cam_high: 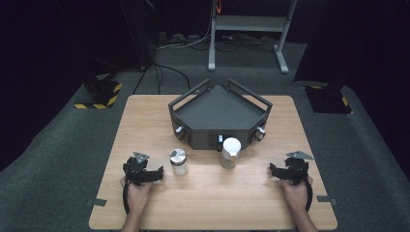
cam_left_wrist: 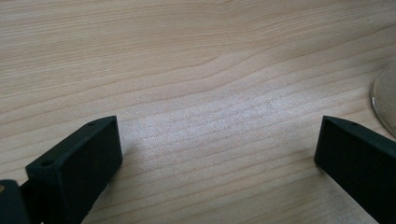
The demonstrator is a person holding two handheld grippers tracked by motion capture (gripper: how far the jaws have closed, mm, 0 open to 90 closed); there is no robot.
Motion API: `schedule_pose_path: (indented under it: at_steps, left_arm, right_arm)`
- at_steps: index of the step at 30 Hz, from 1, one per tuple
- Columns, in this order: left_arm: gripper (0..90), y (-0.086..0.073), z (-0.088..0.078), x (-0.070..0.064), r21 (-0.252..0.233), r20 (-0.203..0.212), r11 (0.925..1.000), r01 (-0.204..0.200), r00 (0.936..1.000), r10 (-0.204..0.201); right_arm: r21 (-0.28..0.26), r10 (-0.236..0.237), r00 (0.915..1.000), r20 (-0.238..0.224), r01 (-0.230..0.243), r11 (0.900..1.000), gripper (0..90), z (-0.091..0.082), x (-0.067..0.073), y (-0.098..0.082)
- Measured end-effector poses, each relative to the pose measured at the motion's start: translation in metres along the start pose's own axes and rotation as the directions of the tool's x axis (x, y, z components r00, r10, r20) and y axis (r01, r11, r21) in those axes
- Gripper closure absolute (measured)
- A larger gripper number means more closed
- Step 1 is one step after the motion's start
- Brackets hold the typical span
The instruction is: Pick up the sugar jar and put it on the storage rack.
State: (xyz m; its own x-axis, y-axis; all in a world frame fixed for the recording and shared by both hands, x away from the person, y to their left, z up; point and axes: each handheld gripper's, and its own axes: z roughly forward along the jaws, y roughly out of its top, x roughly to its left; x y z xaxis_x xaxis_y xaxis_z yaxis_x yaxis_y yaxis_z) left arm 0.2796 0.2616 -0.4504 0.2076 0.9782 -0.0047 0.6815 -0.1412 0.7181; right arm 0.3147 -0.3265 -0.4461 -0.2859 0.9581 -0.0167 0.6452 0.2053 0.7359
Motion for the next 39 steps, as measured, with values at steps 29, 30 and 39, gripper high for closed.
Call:
schedule_pose_path:
  at_steps: [29, 30, 39]
  left_arm:
    - [0.3, 0.006, -0.007, -0.003, 0.016, 0.032, 0.9972, -0.072, 0.9969, 0.072]
    - [0.4, 0.006, -0.007, -0.003, 0.016, 0.032, 0.9972, -0.072, 0.9969, 0.072]
    - [0.4, 0.005, -0.017, -0.009, -0.005, 0.078, 0.9924, -0.123, 0.9894, 0.123]
  right_arm:
    - [0.000, 0.000, 1.0000, 0.000, 0.000, 1.000, 8.2, 0.000, 0.000, 0.000]
    - [0.000, 0.000, 1.0000, 0.000, 0.000, 1.000, 8.2, 0.000, 0.000, 0.000]
    - [0.000, 0.000, 1.0000, 0.000, 0.000, 1.000, 8.2, 0.000, 0.000, 0.000]
